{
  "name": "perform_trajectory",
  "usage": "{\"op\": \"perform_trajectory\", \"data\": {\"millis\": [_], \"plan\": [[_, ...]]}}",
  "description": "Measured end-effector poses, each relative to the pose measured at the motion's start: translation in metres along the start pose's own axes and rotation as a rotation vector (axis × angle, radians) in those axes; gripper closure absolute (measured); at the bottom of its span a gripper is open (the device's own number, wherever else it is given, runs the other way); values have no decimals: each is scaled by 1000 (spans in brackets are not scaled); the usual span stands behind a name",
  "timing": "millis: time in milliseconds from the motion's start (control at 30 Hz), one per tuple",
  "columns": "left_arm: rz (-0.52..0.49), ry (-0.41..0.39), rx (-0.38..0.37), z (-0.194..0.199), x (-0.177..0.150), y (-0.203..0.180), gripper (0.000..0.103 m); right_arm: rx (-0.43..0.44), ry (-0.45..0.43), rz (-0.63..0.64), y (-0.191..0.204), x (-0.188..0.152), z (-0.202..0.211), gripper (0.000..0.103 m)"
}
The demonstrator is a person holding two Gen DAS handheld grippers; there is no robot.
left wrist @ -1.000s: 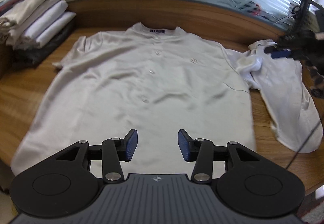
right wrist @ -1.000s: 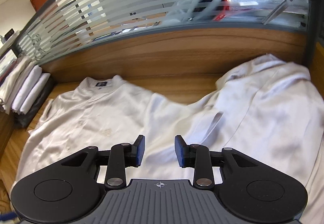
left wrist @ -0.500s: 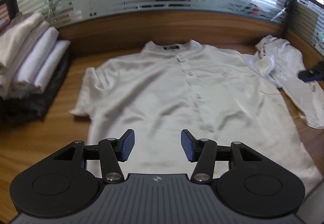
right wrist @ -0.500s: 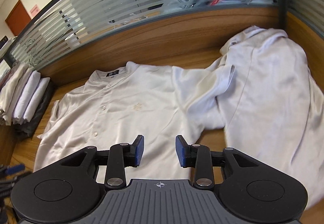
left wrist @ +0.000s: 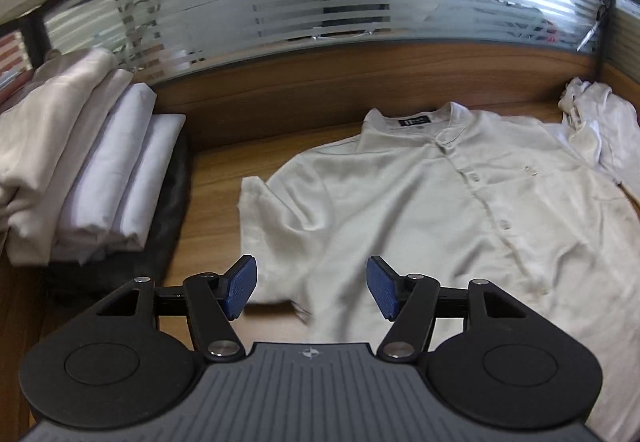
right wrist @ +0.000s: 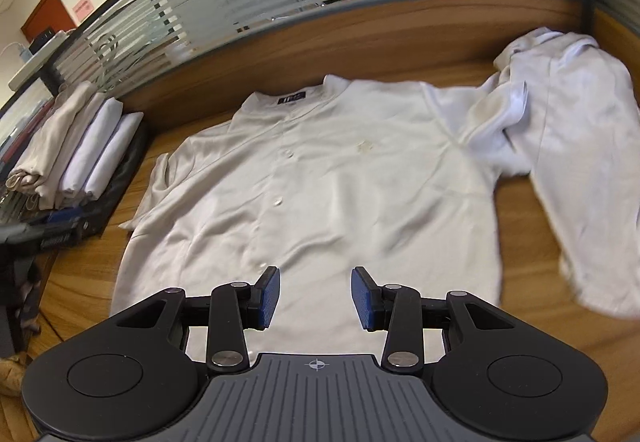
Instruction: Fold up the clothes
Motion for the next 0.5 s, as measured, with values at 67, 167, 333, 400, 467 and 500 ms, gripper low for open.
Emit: {"op": "perform_trajectory", "data": {"millis": [67,167,333,400,467,500], "plan": [[-35,-4,-25,-16,4,15,36,-19,-5,-29,17,-13,-5,61],[-84,-7,-77,-42,14,37,36,-47,-13,-72,43,-32,-11,61],[-166,4,-145,-87,37,66,36,-112,-42,-179,92,-62,-22,61],[-193,-4,-178,-104,49,71,36,-124,-57,-216,113,-72,-26,61],[-231,-7,-204,-122,60,70,36,-147,-74,-234,135,-80,-29,61],[-246,-9,-219,-131,66,70,36,-156,-81,-246,145,-85,-31,61]]}}
Point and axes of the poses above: each gripper's, at about its wrist camera, not at the fingertips, and z roughly against the way its jaws point, y to its left, x to its top, the point moved 7 cm from there along -z, roughly the way its jaws point, and after that the axes turned 2 degrees about x, right-handed, at the moved point
